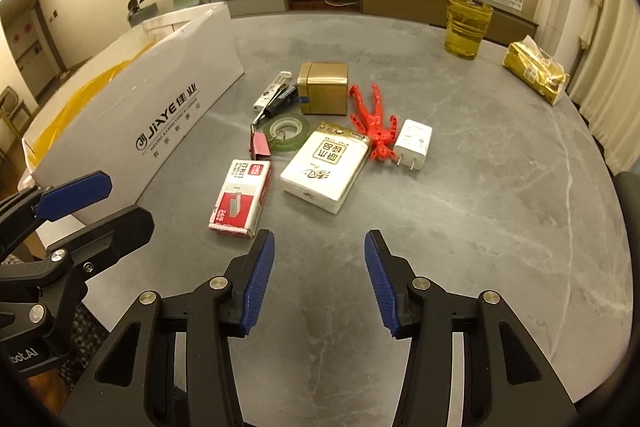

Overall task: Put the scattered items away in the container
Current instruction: 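Move both grippers toward the staples box and tissue pack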

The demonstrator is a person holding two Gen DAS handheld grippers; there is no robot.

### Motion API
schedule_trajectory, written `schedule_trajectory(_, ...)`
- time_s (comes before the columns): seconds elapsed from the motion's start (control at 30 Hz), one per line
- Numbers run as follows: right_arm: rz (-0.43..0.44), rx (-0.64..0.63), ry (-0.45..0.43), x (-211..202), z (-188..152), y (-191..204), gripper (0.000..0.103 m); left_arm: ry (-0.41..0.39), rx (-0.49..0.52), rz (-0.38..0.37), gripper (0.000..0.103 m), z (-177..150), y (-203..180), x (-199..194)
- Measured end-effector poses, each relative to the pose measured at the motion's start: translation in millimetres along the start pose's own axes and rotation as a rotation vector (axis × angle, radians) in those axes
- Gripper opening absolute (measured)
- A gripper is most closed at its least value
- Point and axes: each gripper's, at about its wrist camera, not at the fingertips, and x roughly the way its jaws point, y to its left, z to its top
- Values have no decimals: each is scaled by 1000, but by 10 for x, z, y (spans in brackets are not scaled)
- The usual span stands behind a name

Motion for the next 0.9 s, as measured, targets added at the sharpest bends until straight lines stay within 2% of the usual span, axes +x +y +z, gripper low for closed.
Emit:
schedule_trajectory(0.37, -19, 4, 54, 308, 104, -73, 50, 57, 28, 5, 63, 57, 103, 442)
schedule_trajectory(0.7, 1, 38, 96, 528, 226, -162, 50, 68, -2, -34, 63, 55, 189, 675)
schedule_trajectory(0.8, 61, 108, 116, 579, 269, -291, 51, 68, -7, -53, 64, 60, 176, 712)
schedule_trajectory(0.9, 136, 166, 171, 723, 326, -384, 52, 76, -9, -64, 66, 70, 132, 790)
